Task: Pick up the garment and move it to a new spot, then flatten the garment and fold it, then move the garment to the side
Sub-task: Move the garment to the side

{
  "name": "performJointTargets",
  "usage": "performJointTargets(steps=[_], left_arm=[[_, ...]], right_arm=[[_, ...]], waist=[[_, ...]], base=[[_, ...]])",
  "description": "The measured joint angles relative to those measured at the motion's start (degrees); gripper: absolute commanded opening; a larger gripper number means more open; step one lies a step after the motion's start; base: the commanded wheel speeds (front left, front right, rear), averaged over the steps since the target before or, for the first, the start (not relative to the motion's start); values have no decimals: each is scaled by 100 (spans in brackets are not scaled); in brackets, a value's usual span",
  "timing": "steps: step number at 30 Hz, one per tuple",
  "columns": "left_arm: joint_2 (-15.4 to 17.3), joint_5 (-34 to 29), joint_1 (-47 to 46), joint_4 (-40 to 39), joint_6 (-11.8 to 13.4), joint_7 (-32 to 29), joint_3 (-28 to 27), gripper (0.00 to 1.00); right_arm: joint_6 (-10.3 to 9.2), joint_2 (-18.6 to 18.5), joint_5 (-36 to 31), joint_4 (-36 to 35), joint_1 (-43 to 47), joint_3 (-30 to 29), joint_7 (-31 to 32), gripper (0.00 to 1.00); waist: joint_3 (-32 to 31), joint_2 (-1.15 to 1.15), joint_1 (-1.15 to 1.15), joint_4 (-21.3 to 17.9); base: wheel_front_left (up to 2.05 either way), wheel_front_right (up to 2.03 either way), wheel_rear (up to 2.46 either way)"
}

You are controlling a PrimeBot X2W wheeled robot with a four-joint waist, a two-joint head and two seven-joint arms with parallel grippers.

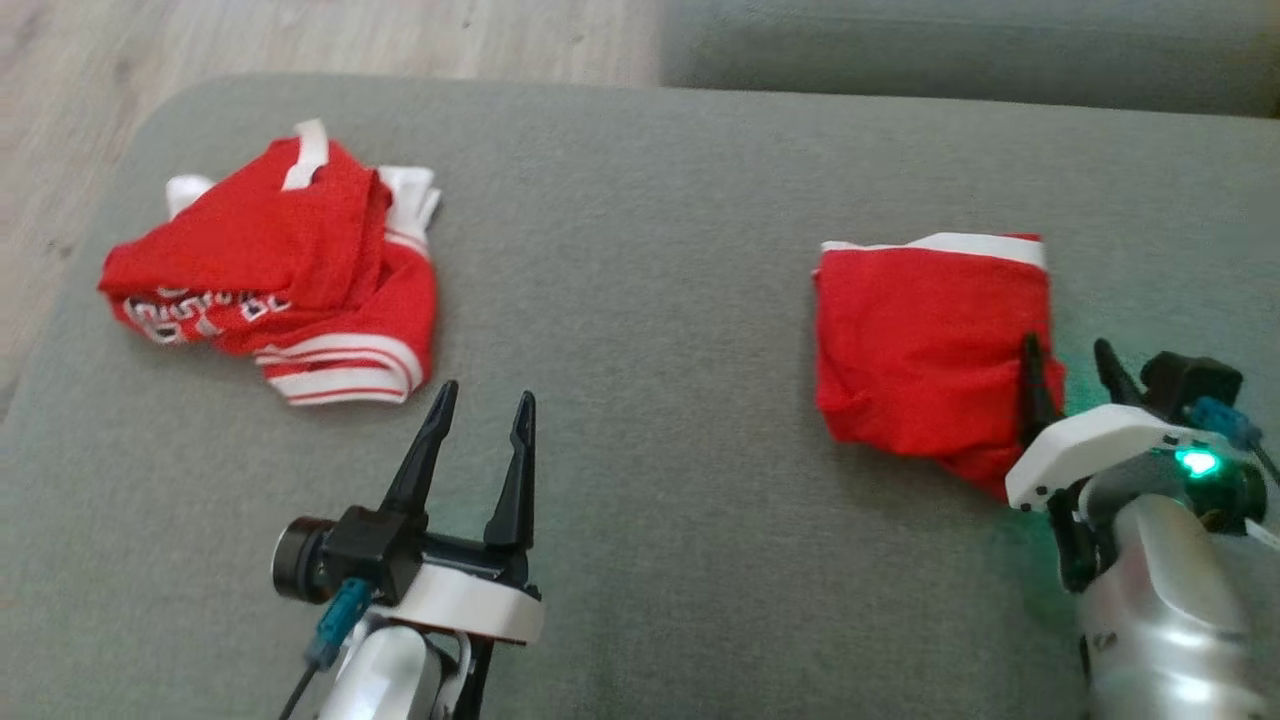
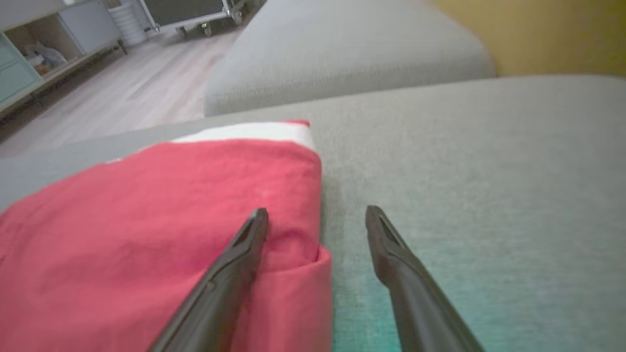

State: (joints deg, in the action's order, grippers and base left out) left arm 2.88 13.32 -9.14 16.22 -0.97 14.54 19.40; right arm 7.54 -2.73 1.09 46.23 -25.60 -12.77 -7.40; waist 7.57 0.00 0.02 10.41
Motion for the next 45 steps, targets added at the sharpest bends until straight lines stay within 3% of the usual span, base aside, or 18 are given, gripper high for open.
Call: performJointTargets(steps=[8, 9, 10, 19, 24, 35, 42, 45], left_arm=[[-1, 32, -37, 5, 47, 0, 66, 100], [-1, 32, -38, 7, 48, 0, 67, 100], [-1, 32, -40, 7, 55, 0, 68, 100], [-1, 91, -39, 18, 107, 0, 66, 100], [0, 149, 16, 15, 151, 0, 44, 100], [-1, 191, 39, -131, 156, 0, -68, 100], [-1, 193, -24, -237, 155, 0, -69, 100], [-1, 192, -72, -245, 151, 0, -73, 100]], right_arm=[[0, -29, -189, 1395, -627, -249, -164, 100], [0, -45, -223, 1505, -699, -248, -216, 45], [0, -53, -280, 1596, -753, -244, -289, 0], [0, -46, -1269, 1722, -806, -36, -581, 0], [0, -187, -1760, 1647, -816, 381, -631, 0], [0, -1529, -1775, 2151, -1031, 1650, -642, 0], [0, -2615, -1366, 2371, -1418, 1729, -619, 0], [0, -2848, -1338, 2381, -1499, 1703, -561, 0]], waist=[[191, 0, -1, 292], [191, 0, -1, 294], [185, 0, -1, 291], [-19, 0, -2, 98], [-188, 0, -2, -81], [-252, 0, -2, -313], [76, 0, -2, -270], [185, 0, -2, -243]], base=[[0, 0, 0], [0, 0, 0], [0, 0, 0], [0, 0, 0], [0, 0, 0], [0, 0, 0], [0, 0, 0], [0, 0, 0]])
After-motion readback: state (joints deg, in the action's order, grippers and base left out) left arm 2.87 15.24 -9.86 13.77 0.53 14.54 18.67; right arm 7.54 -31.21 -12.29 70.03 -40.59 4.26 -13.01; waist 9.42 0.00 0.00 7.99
